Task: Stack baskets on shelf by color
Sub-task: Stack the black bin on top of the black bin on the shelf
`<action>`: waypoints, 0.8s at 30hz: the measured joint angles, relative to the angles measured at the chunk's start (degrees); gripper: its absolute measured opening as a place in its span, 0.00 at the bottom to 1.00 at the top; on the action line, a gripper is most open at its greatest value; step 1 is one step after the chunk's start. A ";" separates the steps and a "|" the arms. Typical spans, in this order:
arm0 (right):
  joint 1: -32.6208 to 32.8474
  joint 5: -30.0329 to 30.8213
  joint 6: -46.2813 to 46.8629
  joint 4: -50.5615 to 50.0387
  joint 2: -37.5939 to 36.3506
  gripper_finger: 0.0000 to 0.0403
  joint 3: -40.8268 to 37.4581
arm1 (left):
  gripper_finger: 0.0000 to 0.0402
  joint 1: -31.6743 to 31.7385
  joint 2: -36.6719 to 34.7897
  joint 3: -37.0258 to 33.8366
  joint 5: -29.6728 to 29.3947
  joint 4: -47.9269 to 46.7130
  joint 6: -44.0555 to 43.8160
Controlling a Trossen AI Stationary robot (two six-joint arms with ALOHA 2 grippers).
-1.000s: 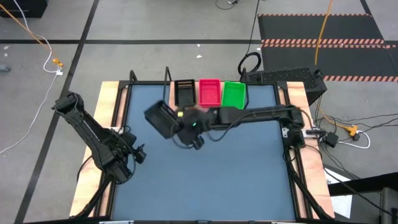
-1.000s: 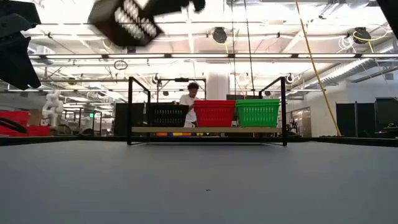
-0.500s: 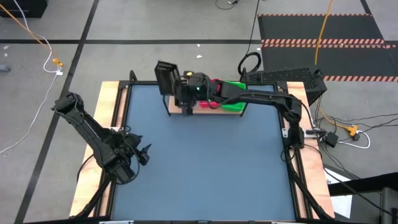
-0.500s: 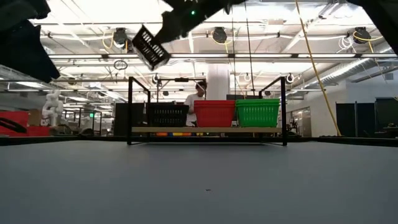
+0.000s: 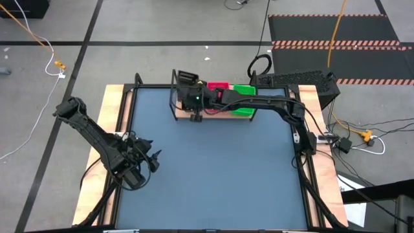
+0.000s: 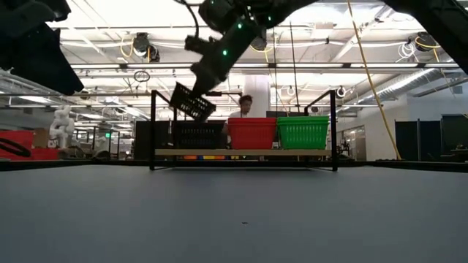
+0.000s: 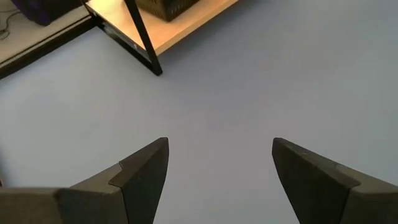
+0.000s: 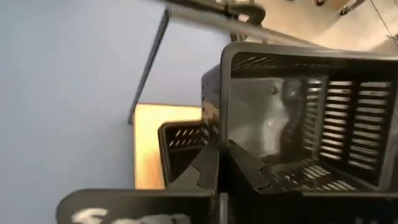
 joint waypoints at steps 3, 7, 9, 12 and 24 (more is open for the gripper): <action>-0.12 0.23 0.11 2.48 -0.16 0.03 -3.06 | 0.71 0.00 -0.02 0.00 0.03 0.82 0.00; -0.11 1.65 -0.91 3.00 -0.61 0.03 -5.85 | 0.71 0.00 0.00 0.00 0.07 1.97 0.00; -0.07 3.06 -1.73 2.66 -0.50 0.03 -7.14 | 0.71 0.00 0.00 0.00 0.08 2.03 0.00; -0.07 3.23 -2.59 2.48 -0.39 0.03 -8.12 | 0.71 0.00 0.00 0.00 0.10 2.00 0.38; 0.37 3.18 -2.84 2.22 -0.52 0.04 -8.12 | 0.71 0.00 0.00 -0.02 0.11 1.85 0.72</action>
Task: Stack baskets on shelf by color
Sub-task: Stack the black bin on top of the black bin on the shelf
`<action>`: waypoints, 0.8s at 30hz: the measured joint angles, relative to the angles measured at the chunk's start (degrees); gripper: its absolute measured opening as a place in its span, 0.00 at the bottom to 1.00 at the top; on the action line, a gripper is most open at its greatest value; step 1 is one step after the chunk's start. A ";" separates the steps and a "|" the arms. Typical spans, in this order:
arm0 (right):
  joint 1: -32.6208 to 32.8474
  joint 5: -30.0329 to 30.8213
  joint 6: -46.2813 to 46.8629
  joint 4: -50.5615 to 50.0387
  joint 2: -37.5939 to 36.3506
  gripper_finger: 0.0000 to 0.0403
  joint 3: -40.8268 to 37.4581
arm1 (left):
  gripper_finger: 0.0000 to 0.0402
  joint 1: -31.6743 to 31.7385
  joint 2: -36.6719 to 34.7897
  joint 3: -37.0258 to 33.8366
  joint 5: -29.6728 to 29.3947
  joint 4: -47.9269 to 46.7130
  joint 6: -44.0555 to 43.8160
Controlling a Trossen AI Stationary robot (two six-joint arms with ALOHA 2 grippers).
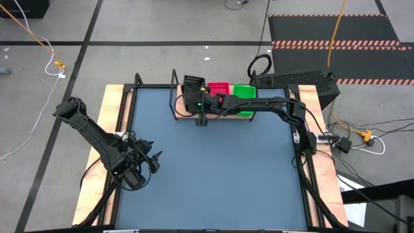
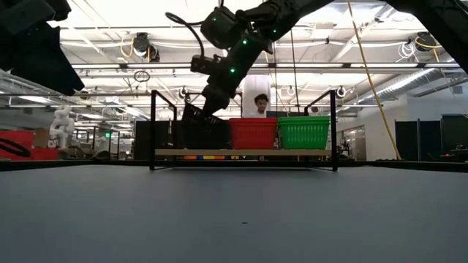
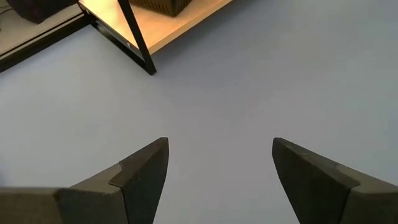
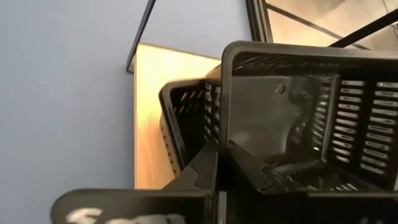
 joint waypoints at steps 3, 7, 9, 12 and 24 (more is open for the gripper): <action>0.28 -0.20 -3.52 -1.92 -0.37 0.04 0.00 | 0.71 0.00 0.00 0.00 0.00 -0.04 0.16; 0.89 0.08 -9.68 -3.38 -0.95 0.04 0.07 | 0.71 0.00 0.00 0.00 0.02 -0.13 0.16; 0.92 -0.02 -11.89 -3.84 -1.46 0.04 0.07 | 0.71 0.00 0.00 0.00 0.01 -0.17 0.14; 0.92 -0.09 -12.79 -2.90 -2.00 0.06 0.11 | 0.71 0.00 0.00 0.00 0.00 -0.17 0.14; 1.18 -0.15 -8.98 -2.61 -2.34 0.37 0.11 | 0.71 0.74 0.00 -0.02 0.59 -1.27 -0.73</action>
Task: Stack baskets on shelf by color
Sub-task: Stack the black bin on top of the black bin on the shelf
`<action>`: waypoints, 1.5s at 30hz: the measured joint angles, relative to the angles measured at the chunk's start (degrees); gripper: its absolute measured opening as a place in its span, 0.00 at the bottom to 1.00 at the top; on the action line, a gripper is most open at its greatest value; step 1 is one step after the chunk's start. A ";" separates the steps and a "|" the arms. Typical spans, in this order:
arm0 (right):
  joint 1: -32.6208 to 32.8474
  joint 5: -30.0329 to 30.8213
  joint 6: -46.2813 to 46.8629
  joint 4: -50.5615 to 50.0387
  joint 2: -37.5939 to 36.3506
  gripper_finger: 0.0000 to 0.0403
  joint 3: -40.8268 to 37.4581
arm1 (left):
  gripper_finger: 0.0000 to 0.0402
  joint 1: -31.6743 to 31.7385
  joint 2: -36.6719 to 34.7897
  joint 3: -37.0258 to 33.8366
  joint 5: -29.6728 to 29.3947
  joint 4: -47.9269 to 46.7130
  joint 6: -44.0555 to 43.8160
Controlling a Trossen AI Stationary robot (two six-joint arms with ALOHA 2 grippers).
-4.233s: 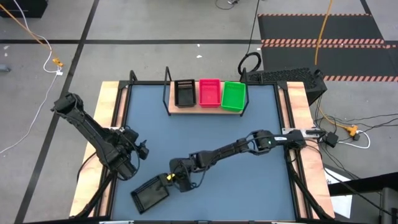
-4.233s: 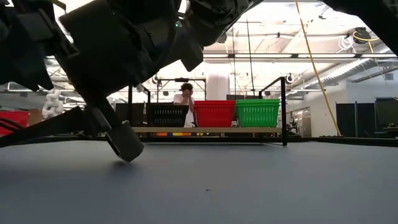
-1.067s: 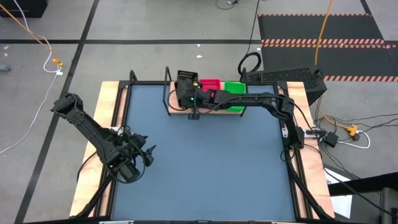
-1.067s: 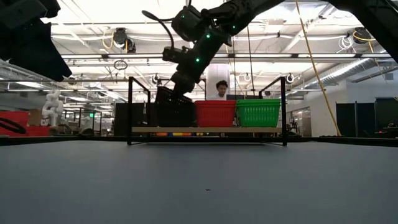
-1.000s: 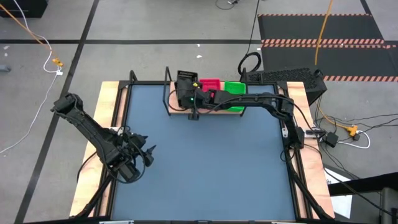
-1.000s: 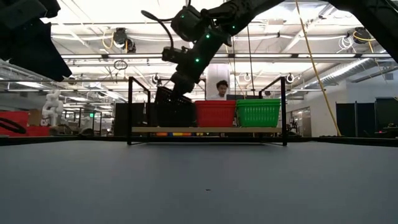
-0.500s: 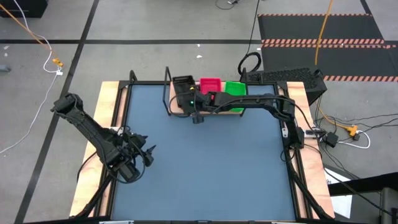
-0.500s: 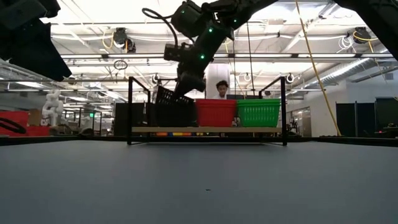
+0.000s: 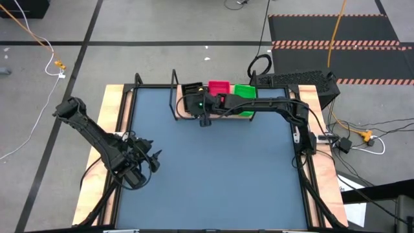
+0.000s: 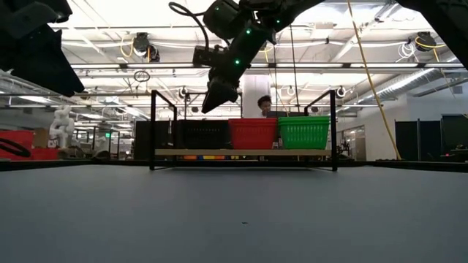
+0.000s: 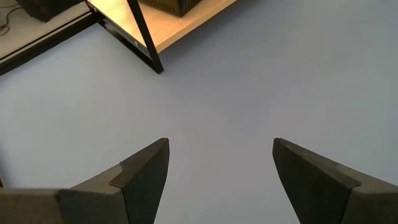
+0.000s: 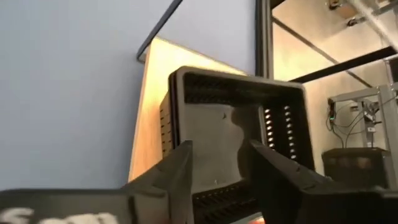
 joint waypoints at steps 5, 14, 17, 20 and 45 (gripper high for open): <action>1.10 0.03 -2.64 0.44 -0.04 0.42 0.00 | 0.71 0.00 0.00 0.00 0.06 -0.44 -0.02; -1.23 -7.37 0.83 1.61 0.61 0.40 -0.08 | 0.71 0.00 0.00 0.00 -0.30 -2.14 -1.97; -1.68 -13.28 4.35 3.81 0.58 0.40 -0.09 | 0.71 0.00 0.00 0.00 -0.31 -2.13 -2.01; -1.60 -13.85 5.18 5.36 0.91 0.40 -0.09 | 0.71 0.00 0.00 0.00 -0.33 -2.35 -2.03; -5.35 -17.39 5.53 8.60 7.43 0.40 5.99 | 0.71 3.21 -0.02 0.00 -1.62 -7.54 -2.67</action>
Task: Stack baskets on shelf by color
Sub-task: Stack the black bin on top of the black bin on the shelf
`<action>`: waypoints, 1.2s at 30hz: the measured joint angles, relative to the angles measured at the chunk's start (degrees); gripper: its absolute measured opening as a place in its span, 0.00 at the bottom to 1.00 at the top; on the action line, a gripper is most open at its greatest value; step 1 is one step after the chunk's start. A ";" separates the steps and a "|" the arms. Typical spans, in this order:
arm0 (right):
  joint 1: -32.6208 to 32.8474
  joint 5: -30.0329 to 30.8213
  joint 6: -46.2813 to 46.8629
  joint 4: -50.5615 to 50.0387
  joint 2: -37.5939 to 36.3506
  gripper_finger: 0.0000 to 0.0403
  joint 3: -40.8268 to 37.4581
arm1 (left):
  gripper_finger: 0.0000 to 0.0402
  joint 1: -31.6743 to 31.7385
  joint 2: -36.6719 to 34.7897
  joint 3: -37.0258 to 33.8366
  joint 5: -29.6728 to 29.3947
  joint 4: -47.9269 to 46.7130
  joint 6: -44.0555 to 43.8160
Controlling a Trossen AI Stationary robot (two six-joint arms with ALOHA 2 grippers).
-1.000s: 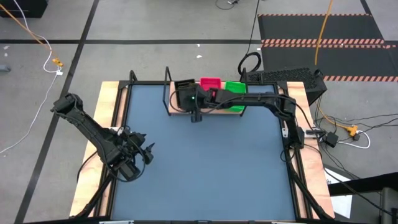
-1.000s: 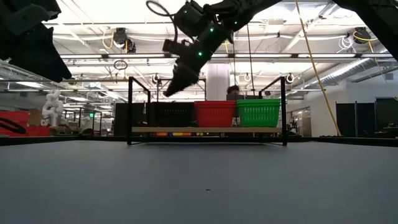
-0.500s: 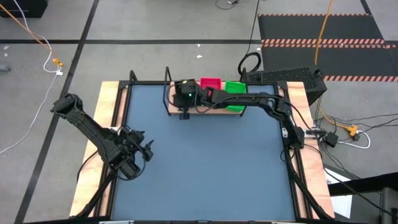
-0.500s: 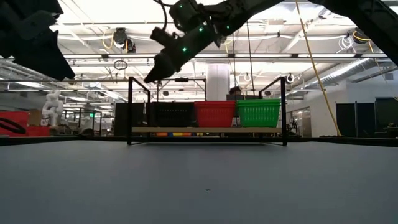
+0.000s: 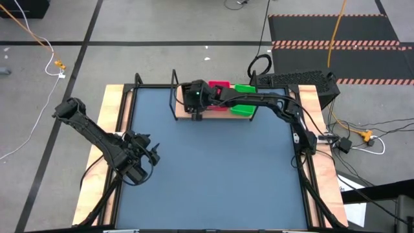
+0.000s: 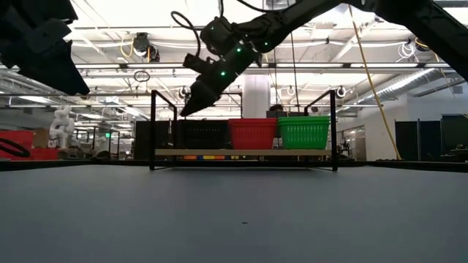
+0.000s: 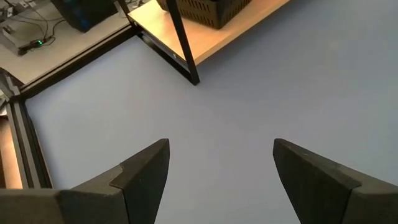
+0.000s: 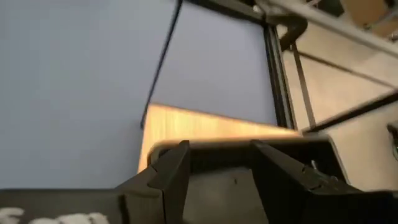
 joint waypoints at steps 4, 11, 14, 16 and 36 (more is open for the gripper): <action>0.41 -0.49 -0.36 0.59 1.40 0.40 0.00 | 0.71 -0.02 0.00 0.00 -0.02 -0.63 0.09; 0.75 -0.24 -1.14 4.87 3.30 0.40 0.00 | 0.71 0.56 -0.01 0.00 0.00 -1.54 0.07; 0.98 1.12 -2.23 7.62 3.32 0.40 -0.04 | 0.71 0.78 -0.01 0.00 0.00 -1.53 0.06; 0.98 1.16 -2.70 8.02 2.66 0.40 -0.04 | 0.71 0.76 -0.01 0.00 0.00 -1.53 0.05; -1.21 0.71 -21.87 -3.36 2.42 0.40 -0.09 | 0.71 0.76 -0.01 0.00 2.80 -1.31 -0.89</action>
